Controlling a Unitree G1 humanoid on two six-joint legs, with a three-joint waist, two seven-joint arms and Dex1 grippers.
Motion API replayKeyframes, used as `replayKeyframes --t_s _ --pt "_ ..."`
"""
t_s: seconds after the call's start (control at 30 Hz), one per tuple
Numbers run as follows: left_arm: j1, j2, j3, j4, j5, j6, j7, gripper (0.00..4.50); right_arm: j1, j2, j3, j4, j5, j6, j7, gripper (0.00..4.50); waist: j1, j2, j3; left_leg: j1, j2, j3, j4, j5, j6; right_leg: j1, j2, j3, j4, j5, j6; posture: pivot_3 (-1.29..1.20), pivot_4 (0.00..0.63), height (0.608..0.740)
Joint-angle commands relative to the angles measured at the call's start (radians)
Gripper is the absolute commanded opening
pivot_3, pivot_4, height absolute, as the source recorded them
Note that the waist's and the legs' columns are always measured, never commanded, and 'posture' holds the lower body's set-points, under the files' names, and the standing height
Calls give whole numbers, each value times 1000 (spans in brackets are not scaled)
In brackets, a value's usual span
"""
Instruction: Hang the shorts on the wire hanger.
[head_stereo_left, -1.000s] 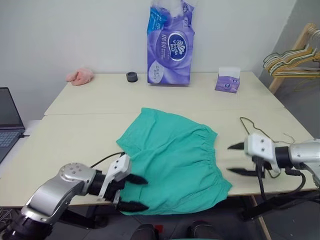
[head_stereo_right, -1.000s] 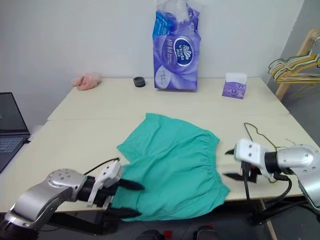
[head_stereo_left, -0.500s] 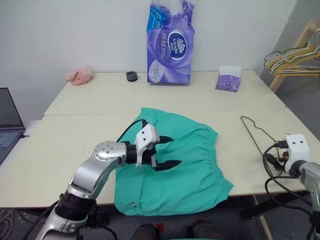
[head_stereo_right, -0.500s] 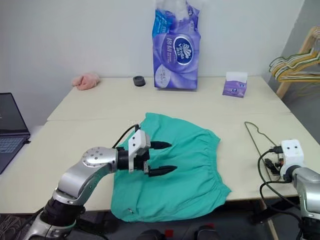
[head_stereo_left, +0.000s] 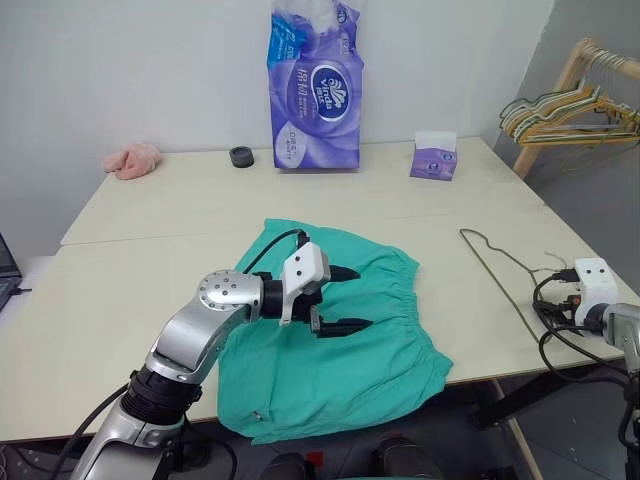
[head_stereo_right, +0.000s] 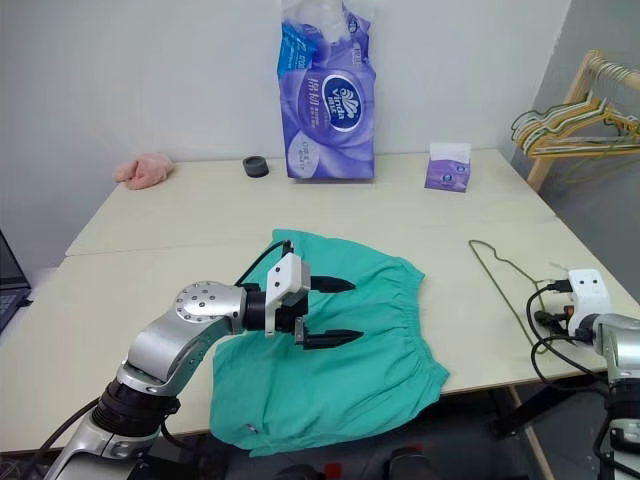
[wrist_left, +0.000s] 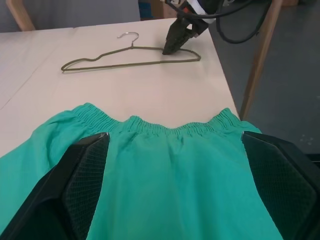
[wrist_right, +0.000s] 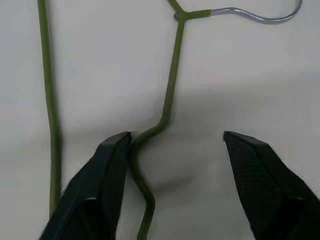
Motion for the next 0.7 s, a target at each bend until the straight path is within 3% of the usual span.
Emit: replayKeyframes --t_s 0.03,0.23,0.5,0.7 --pt "-10 -1 0 -13 8 -21 0 4489 -7 2 58 101 -8 19 36 2056 0 -4 -3 0 0 0 0 0 0 0 0 0 0 0 0 -89 46 740" --pt "-4 -8 -3 -12 18 -26 4 4489 -22 36 39 177 -4 33 -12 58 5 -18 -12 2 0 -1 0 0 0 3 -1 -1 -3 1 1 -87 44 740" --pt "-12 -27 13 36 44 -50 39 4489 -11 92 -59 114 3 -7 -165 16 7 -27 -18 2 1 -4 0 -1 1 9 -2 -5 -14 7 0 -95 42 740" --pt "-74 -64 81 164 65 -52 139 4495 35 64 -41 -132 -23 -80 -186 4 7 -14 -11 -2 1 -4 0 -1 1 5 -3 -4 -13 7 0 -103 45 740"
